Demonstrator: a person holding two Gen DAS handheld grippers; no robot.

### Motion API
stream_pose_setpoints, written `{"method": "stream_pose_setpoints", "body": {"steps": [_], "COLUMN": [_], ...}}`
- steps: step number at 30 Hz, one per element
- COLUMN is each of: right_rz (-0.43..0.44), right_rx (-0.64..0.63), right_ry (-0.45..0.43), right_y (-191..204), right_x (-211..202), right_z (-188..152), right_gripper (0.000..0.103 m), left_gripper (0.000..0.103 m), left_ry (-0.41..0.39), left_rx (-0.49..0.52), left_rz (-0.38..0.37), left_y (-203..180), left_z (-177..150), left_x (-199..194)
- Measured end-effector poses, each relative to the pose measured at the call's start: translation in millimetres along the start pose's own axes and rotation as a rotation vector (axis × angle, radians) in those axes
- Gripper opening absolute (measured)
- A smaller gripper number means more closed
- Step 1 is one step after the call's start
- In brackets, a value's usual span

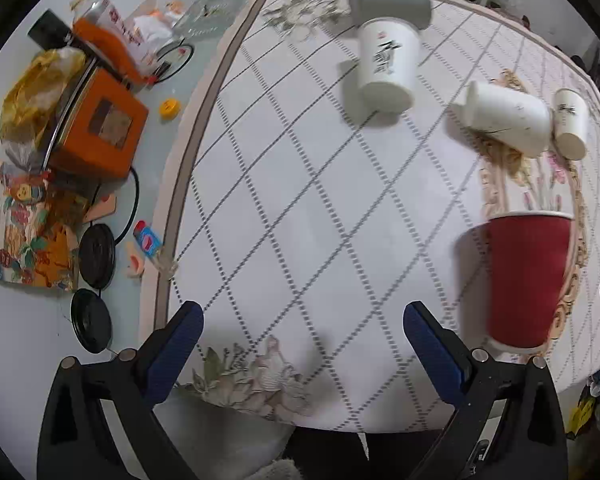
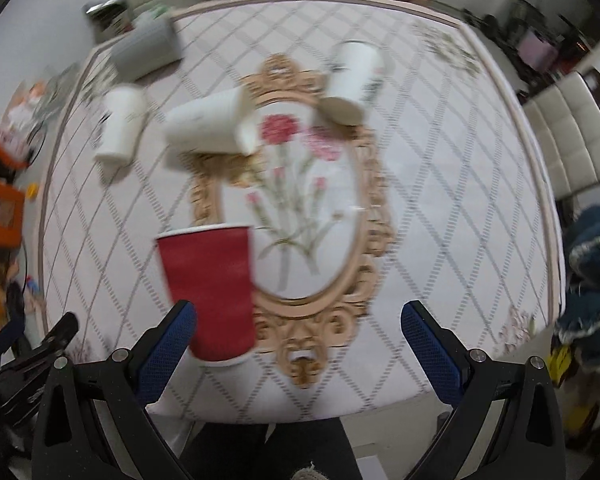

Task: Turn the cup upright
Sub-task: 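Bring the red cup to the right gripper while the right gripper grasps it, then rotate the red cup with the right gripper so its rim faces up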

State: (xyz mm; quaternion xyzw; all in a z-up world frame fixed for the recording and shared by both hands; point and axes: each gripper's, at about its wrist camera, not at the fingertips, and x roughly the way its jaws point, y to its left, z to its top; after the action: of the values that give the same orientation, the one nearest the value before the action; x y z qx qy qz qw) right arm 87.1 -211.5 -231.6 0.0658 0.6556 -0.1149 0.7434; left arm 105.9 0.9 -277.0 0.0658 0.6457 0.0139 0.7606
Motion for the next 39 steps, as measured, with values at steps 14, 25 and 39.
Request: {"method": "stream_pose_setpoints", "body": {"steps": [14, 25, 39], "right_rz": [-0.015, -0.024, 0.086], "right_rx": [-0.105, -0.112, -0.004], "right_ry": [0.133, 0.185, -0.088], "right_y": [57, 61, 36], "right_x": [55, 77, 28], "right_z": [10, 10, -3], "right_gripper": [0.087, 0.075, 0.074], "left_gripper": [0.102, 0.102, 0.103], "left_ry": [0.047, 0.068, 0.105], "left_rx": [0.005, 0.015, -0.002], "left_rz": [-0.006, -0.012, -0.100], "left_y": [14, 8, 9], "left_z": [-4, -5, 3], "left_x": [30, 41, 46]}}
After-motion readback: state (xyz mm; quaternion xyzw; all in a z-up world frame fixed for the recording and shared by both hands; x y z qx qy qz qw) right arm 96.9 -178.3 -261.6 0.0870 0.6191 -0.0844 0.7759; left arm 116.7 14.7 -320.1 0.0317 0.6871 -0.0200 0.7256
